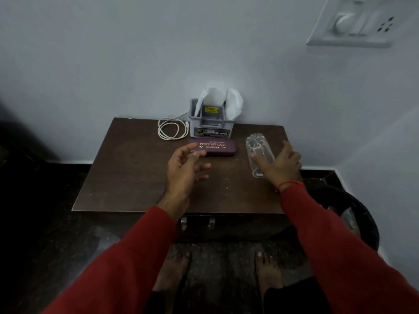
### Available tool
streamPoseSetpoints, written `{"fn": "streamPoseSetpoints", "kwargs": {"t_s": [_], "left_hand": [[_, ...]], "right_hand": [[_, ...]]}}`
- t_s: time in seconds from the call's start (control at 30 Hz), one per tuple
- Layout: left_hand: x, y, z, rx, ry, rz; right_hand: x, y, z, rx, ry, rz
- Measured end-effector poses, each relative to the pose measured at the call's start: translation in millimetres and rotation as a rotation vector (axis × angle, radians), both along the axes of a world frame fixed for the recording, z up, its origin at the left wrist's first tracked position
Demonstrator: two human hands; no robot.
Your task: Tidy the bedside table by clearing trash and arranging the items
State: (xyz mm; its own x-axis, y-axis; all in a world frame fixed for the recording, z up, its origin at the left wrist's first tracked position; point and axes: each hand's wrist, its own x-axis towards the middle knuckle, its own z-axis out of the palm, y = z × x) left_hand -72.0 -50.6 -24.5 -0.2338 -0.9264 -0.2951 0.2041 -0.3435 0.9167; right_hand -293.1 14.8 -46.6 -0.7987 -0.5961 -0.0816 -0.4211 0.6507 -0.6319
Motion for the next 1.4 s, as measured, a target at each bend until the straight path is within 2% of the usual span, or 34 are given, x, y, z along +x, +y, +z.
{"fn": "streamPoseSetpoints", "kwargs": {"t_s": [0.1,0.33,0.47,0.63,0.7,1.0,1.4], "left_hand": [[-5,4,-3,-0.021,-0.024,-0.011],[-5,4,-7,-0.044,-0.052,-0.031],[-5,5,-6,-0.041,-0.049,-0.034],[-5,3,-4,-0.04,-0.036,-0.029],[-4,2,-4,-0.038,-0.033,-0.033],[-2,-7,-4,-0.035,-0.032,-0.017],[-2,-7,2,-0.051,0.003,-0.01]], "right_hand": [[3,-4,-8,0.034,-0.097,0.0],[1,-4,-8,0.006,-0.085,0.122],[0,-2,1,-0.138,0.003,0.124],[-11,-32,21,-0.46,0.027,0.111],[-17,-51,27,-0.49,0.051,0.125],[-44,-114,24,-0.295,0.101,0.18],[-39,-101,23,-0.233,0.124,0.212]]}}
